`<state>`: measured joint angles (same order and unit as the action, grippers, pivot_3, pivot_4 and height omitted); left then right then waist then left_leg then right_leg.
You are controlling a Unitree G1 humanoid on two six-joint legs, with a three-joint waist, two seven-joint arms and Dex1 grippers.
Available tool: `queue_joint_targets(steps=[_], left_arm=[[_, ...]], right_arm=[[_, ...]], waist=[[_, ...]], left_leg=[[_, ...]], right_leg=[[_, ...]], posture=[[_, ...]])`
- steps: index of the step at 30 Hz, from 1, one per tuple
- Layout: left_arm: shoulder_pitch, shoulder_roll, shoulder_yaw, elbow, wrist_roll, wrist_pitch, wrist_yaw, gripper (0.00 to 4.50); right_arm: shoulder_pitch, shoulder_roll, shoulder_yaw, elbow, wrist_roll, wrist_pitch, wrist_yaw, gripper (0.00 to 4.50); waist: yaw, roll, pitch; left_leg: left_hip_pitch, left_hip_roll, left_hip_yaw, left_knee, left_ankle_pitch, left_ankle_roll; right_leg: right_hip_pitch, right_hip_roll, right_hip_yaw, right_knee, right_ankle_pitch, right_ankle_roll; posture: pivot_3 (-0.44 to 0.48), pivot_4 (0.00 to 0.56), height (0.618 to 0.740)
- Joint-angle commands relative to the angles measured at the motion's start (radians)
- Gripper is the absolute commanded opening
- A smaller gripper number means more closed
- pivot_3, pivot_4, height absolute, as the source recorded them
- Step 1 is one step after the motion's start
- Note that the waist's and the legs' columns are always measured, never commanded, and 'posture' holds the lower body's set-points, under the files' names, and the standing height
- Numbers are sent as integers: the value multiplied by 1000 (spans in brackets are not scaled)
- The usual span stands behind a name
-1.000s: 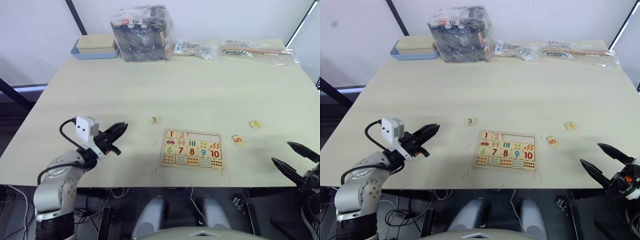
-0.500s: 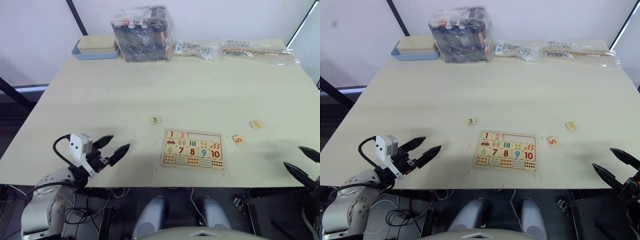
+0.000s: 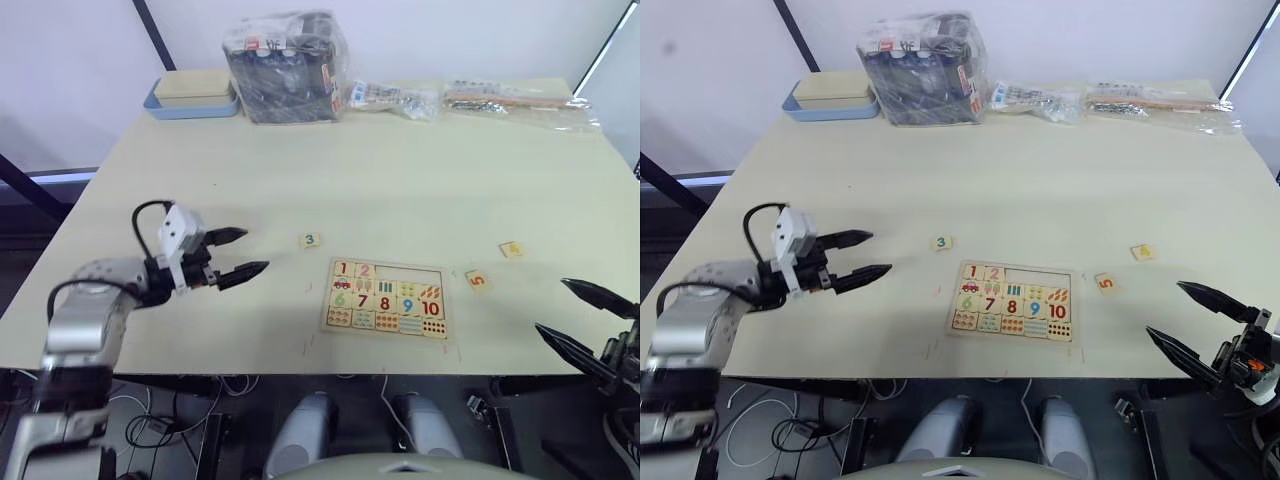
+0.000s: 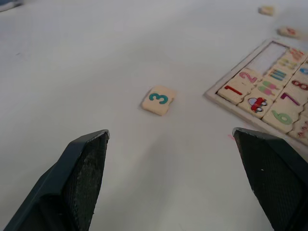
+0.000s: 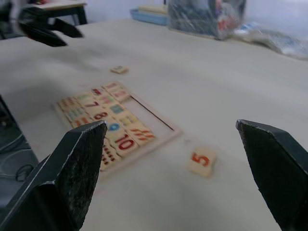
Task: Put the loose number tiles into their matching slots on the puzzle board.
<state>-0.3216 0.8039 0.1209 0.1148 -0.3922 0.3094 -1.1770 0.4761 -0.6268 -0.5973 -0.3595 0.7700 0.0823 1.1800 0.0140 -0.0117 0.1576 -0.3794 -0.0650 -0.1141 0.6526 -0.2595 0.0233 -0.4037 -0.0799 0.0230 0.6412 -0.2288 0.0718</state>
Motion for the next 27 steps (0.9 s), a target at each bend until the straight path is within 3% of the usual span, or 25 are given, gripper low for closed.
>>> queue_joint_targets(steps=[1, 9, 20, 23, 25, 27], left_arm=[[-163, 6, -129, 129, 95, -56, -94, 4367], [-507, -119, -352, 497, 314, -187, -173, 4367], [-640, -190, -414, 763, 448, -325, -214, 4367], [-645, -200, -411, 787, 464, -340, -203, 3779], [-645, -203, -405, 798, 467, -349, -195, 2921], [-640, -204, -401, 800, 468, -353, -194, 2921]], right_arm=[[-5, -26, -19, -51, 51, 10, 38, 4500], [-35, -50, -10, -92, 56, 25, 52, 4500], [-17, -32, -33, -117, 45, 2, 38, 4500], [-5, -19, -33, -123, 39, -7, 36, 4500], [1, -11, -31, -126, 36, -13, 34, 4500], [5, -5, -29, -123, 31, -20, 35, 4500]], waist=[[1, 0, 0], [-2, -2, 1], [-25, -5, 3], [-25, -5, 3], [-25, -5, 3], [-25, -5, 3]], left_leg=[[0, 0, 0, 0, 0, 0], [-1, -1, -1, 1, 0, 0], [-1, -1, -2, 1, 0, 1], [-1, -1, -1, 1, 0, 1], [-1, -1, -2, 1, 0, 1], [-1, -1, -1, 1, 0, 1]], right_leg=[[0, 0, 0, 0, 0, 0], [0, 1, -1, 0, 0, 1], [0, 1, -1, 1, 0, 1], [0, 1, -1, 1, 0, 1], [0, 1, -1, 1, 0, 1], [0, 1, -1, 1, 0, 1]], posture=[[0, 150, 740], [0, 150, 740], [0, 150, 740], [0, 150, 740], [0, 150, 740], [0, 150, 740]])
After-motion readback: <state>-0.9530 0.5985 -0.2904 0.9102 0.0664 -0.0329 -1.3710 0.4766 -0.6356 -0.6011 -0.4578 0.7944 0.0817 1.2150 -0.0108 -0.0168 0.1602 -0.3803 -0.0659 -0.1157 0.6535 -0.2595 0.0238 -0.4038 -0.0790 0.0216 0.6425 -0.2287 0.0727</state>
